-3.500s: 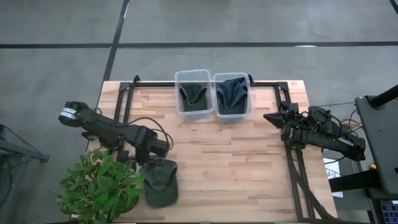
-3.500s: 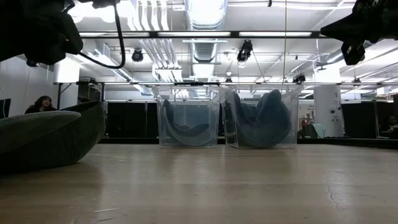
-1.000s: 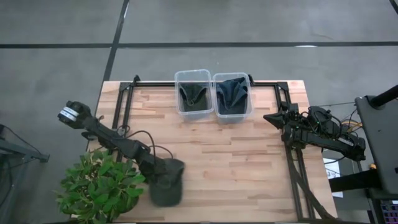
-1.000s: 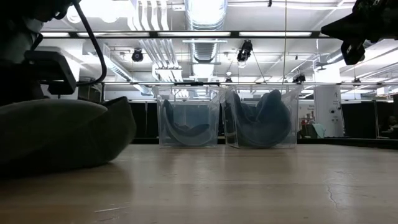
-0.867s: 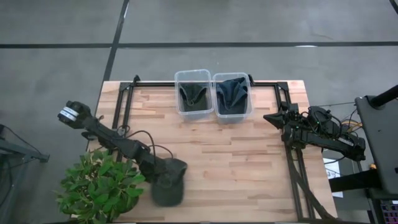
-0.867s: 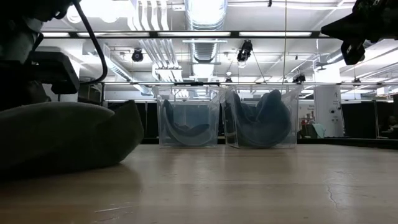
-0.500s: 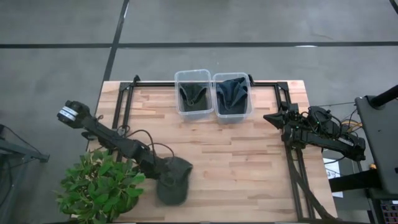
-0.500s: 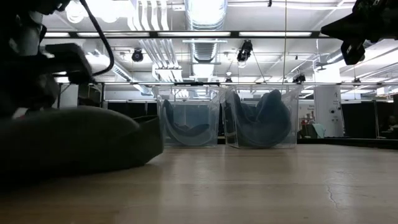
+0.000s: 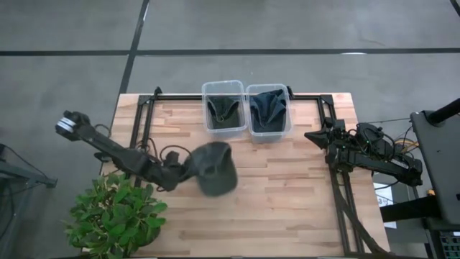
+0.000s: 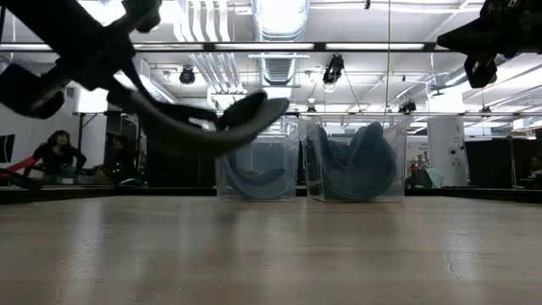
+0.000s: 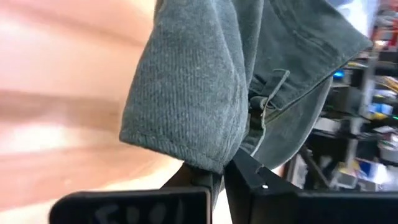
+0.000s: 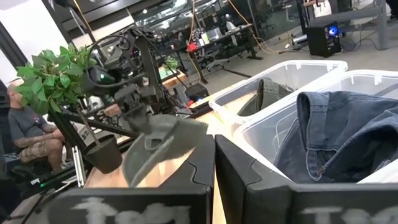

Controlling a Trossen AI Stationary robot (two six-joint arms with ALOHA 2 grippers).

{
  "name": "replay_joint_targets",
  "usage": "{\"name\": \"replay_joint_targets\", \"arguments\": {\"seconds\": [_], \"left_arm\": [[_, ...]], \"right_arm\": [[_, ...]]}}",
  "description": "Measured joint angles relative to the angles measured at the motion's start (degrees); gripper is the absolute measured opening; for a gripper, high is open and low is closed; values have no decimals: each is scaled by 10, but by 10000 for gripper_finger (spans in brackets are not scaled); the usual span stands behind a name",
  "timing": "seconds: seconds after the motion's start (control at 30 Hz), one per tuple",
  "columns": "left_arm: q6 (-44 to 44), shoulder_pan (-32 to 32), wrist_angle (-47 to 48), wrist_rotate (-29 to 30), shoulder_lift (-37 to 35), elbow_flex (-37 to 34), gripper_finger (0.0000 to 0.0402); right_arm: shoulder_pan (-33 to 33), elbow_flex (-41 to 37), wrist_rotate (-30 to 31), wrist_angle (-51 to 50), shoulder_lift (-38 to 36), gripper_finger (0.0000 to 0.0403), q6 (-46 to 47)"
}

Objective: Pick & Place hat
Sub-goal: Put the black cap into the left transparent bin

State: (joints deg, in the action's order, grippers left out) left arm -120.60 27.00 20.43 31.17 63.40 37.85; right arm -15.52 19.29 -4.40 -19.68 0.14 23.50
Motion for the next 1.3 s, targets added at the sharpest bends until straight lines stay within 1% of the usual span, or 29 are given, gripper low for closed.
{"name": "replay_joint_targets", "arguments": {"seconds": [0.13,0.23,0.3,0.37,0.53,0.6,0.67,0.77,0.83,0.93,1.03,1.1,1.13,1.2,1.3], "left_arm": [[87,0,-6,51,-19,10,14],[179,0,-24,98,-23,20,14],[256,0,-57,136,-23,22,14],[351,0,-104,173,-24,23,14],[638,0,-242,248,-23,23,14],[741,0,-296,264,-24,23,14],[830,0,-350,267,-26,23,14],[943,0,-435,260,-29,23,14],[990,0,-474,248,-34,23,14],[1001,-1,-488,243,-40,23,14],[980,-5,-492,240,-43,23,14],[966,-11,-507,223,-44,22,14],[962,-14,-526,203,-44,22,14],[962,-23,-581,140,-44,22,14],[977,-39,-692,14,-44,22,14]], "right_arm": [[0,0,0,2,0,8,1],[0,0,0,2,0,8,1],[0,0,0,2,0,9,1],[0,0,0,2,0,8,0],[0,0,0,2,0,9,-4],[0,0,0,2,0,9,-5],[0,0,0,2,0,9,-7],[0,0,0,2,0,9,-10],[0,0,0,2,0,9,-12],[0,0,0,2,0,8,-12],[0,0,0,2,0,8,-12],[0,0,0,3,0,9,-12],[0,0,0,3,0,9,-12],[0,0,0,3,0,9,-12],[0,0,0,3,0,8,-12]]}}
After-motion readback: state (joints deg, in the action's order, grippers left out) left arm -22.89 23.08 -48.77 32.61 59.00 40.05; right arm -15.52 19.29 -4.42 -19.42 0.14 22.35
